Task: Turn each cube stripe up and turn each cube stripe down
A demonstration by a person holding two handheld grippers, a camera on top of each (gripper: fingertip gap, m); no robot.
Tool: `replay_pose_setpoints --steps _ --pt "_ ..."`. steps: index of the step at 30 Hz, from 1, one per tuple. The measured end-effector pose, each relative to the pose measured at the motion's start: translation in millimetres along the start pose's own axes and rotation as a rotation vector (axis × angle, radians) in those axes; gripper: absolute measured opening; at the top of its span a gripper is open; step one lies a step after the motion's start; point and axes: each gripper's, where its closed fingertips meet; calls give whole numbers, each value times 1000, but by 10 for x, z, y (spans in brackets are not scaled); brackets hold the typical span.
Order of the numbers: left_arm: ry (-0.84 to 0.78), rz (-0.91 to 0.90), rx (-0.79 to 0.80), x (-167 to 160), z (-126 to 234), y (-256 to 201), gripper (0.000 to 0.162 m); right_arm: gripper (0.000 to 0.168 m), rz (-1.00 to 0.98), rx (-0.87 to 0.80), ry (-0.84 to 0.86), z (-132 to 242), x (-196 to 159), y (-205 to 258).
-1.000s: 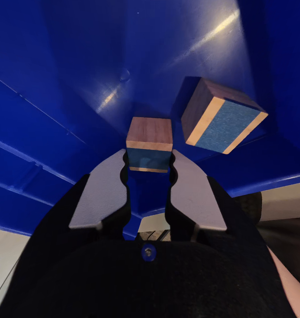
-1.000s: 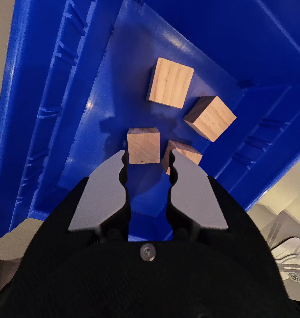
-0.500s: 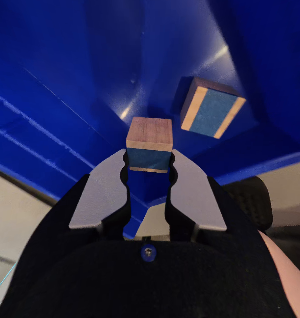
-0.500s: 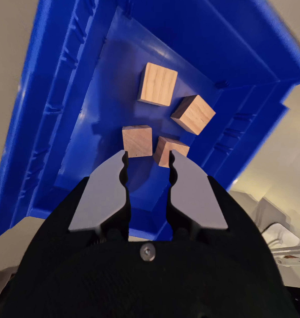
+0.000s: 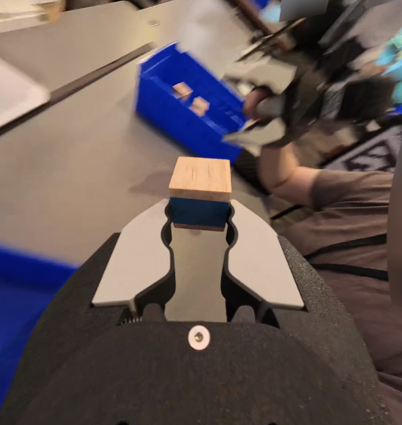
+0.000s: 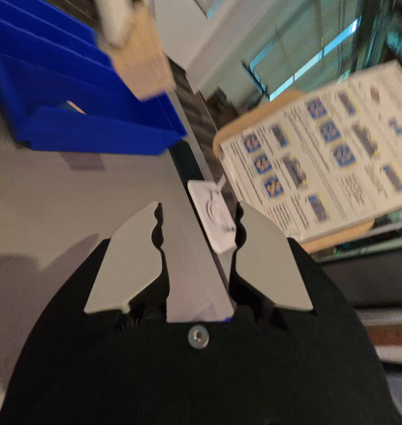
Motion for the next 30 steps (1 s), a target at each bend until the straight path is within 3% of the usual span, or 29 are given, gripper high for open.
replay_pose_setpoints --steps 2,5,10,12,15,19,26,30 --pt "-19 6 -168 107 -217 -218 44 63 87 13 -155 48 278 224" --pt "26 11 -364 112 -481 -490 44 63 25 43 -325 194 541 307" --pt "86 -67 -439 56 -792 -682 44 58 45 114 -331 198 547 438" --pt "95 -92 -479 45 -825 -771 44 48 75 132 -308 167 519 500" --pt "88 -99 -496 60 -815 -797 45 46 56 144 -297 161 518 495" --pt "14 -173 -377 162 -731 -635 49 46 -99 166 -200 91 381 314" --pt "24 -208 86 120 -359 47 49 46 -295 -44 151 73 -306 -329" --pt "-15 -212 192 159 -147 146 49 46 -340 -106 225 104 -520 -498"
Point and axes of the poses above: each gripper's, where its closed fingertips meet, z back along the fingers, x out of its top, y = z × x across the jaws, and after that the axes turned 5 degrees about y, right-handed
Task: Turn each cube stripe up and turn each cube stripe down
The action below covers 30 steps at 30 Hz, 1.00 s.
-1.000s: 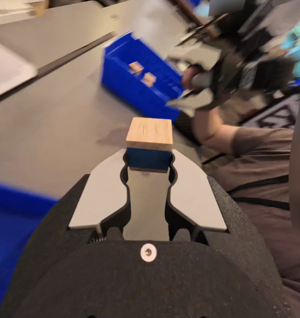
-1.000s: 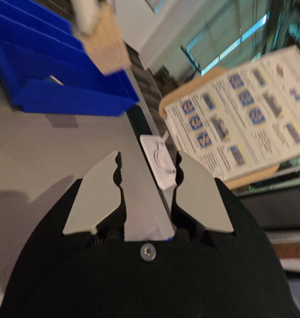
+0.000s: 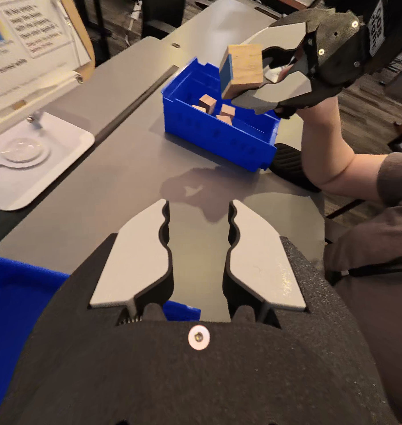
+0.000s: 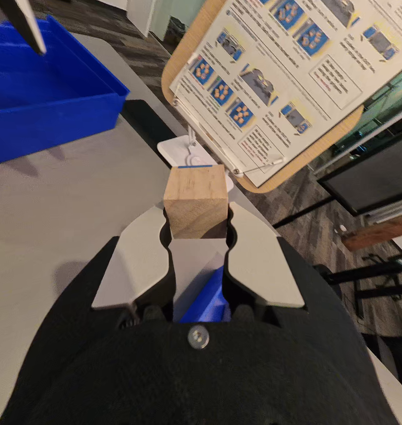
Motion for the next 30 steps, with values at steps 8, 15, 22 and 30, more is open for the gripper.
replay_pose_setpoints --steps 8,15,22,30 --pt "79 -36 73 -109 41 6 50 46 -17 1 155 25 -290 -178" --pt "91 -49 97 -112 92 -36 47 47 -488 247 678 593 -1745 -589" --pt "77 -31 136 -151 281 14 51 47 -588 390 1230 841 -2982 -359" --pt "259 103 223 -653 473 285 51 48 -516 375 1457 789 -3371 -290"
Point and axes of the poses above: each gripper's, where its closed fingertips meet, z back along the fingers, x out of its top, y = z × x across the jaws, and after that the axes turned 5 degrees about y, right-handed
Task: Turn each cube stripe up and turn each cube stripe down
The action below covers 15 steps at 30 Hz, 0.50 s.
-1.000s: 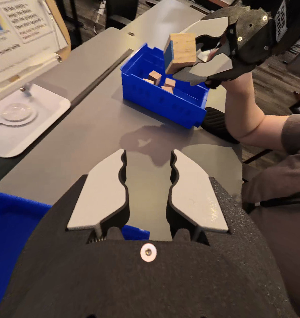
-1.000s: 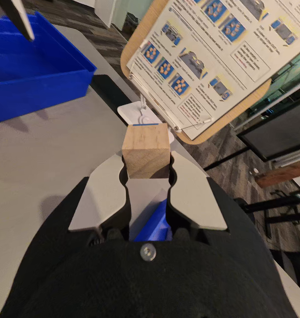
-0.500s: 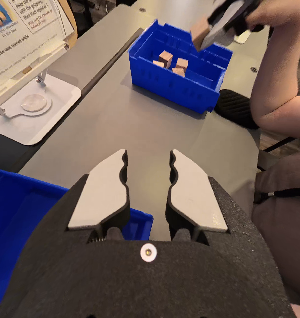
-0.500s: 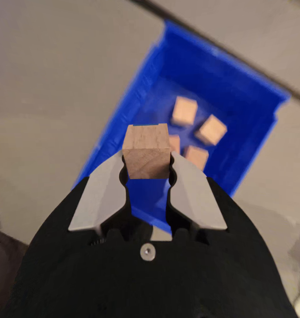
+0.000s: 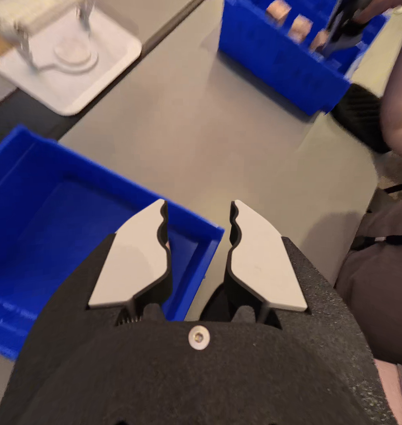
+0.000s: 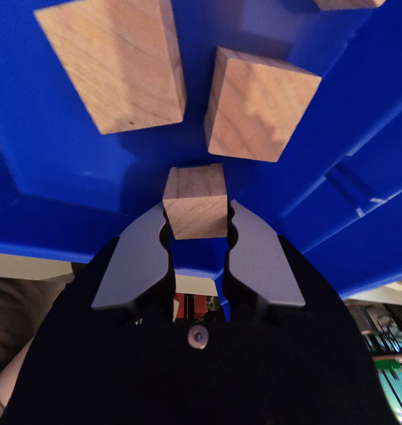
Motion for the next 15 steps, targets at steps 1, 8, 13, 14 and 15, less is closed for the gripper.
replay_pose_setpoints --steps 1,8,13,14,15 --pt "52 19 43 -109 -23 99 52 48 -5 -14 14 -19 -6 -22" --pt "372 165 199 -769 -233 597 53 50 -24 -13 -7 -7 51 -30" --pt "487 172 170 -956 -415 639 57 52 -30 -28 -155 245 151 -36" --pt "508 143 168 -975 -461 637 58 53 -27 -32 -183 299 158 -30" --pt "522 114 170 -985 -511 642 60 53 -23 -40 -204 347 154 -27"
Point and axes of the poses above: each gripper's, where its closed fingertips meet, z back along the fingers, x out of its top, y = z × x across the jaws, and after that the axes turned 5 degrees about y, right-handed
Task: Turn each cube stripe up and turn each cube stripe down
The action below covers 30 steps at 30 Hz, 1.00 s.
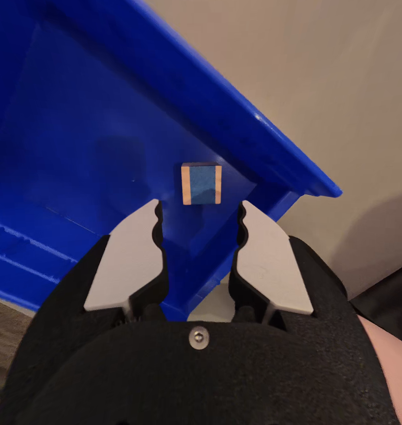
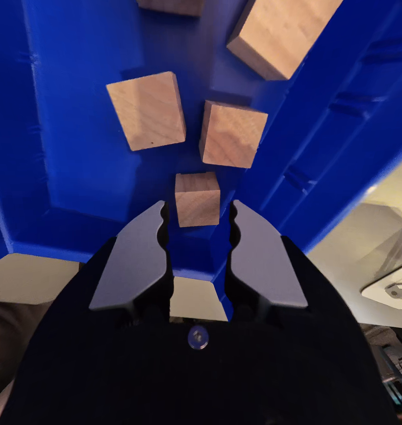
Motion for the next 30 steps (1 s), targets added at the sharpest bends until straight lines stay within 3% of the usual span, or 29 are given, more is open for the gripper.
replay_pose_setpoints --steps 11,16,18,21,25,30 --pt "229 0 33 -22 -449 17 63 52 -18 -115 -193 542 -161 -85" --pt "277 1 6 -75 -573 35 56 51 -30 -140 -262 724 -293 -112" --pt "270 -6 -12 -67 -579 16 46 51 -29 -147 -269 746 -323 -120" --pt "270 -13 16 -84 -556 70 46 51 -31 -156 -273 763 -328 -131" --pt "136 29 24 -16 -324 172 45 51 -14 -188 -316 871 -262 -91" --pt "-313 63 -97 363 442 16 45 49 74 -282 -555 1342 84 133"
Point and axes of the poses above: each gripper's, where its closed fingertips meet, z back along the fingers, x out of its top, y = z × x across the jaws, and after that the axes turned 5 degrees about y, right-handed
